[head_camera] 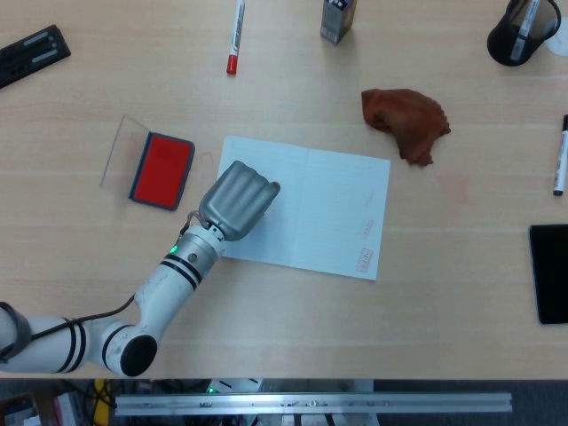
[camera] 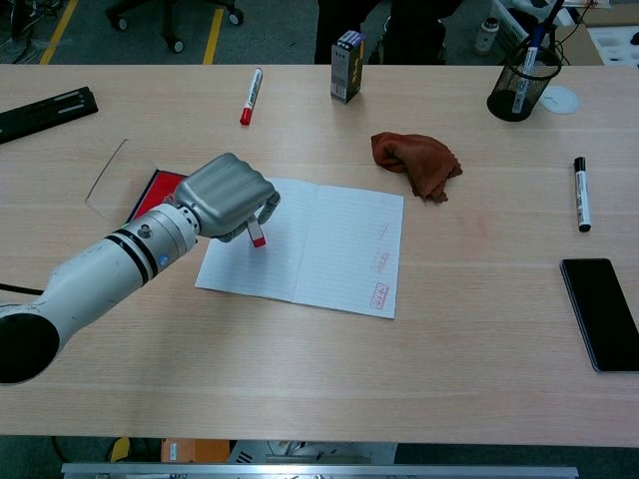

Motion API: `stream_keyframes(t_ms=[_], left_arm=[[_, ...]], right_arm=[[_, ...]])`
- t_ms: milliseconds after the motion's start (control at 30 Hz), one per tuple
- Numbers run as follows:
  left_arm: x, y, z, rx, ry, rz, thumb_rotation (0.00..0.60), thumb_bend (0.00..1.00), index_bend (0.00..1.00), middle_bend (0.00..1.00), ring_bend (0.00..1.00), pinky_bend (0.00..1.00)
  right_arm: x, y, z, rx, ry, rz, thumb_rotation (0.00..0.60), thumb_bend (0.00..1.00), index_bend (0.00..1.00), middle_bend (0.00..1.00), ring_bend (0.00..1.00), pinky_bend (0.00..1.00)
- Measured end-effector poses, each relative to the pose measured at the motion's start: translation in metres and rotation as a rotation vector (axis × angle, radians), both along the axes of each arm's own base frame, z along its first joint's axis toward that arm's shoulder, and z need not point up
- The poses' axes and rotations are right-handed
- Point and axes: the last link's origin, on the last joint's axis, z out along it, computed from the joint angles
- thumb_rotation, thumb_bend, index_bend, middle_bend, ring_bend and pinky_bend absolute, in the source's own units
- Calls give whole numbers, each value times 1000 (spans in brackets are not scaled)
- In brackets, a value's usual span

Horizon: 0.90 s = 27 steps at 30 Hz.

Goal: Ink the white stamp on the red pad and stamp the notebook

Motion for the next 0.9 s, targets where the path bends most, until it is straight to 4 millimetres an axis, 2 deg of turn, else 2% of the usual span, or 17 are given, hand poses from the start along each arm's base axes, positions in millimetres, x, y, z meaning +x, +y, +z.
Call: stream_keyframes(t_ms=[300, 533, 900], left_arm=[[-17, 3, 7, 13, 25, 13, 600, 382, 608, 1000, 1000, 1000], [-27, -2, 12, 10, 29, 18, 600, 382, 608, 1000, 1000, 1000], [-37, -1, 6, 6, 38, 38, 600, 382, 609, 1000, 1000, 1000]], right_arm=[[3, -1, -1, 0, 2, 7, 600, 186, 394, 483, 416, 522], [7, -2, -2, 3, 4, 14, 600, 187, 394, 483, 416, 522], [8, 0, -3, 3, 7, 12, 600, 186, 397, 484, 416, 522]])
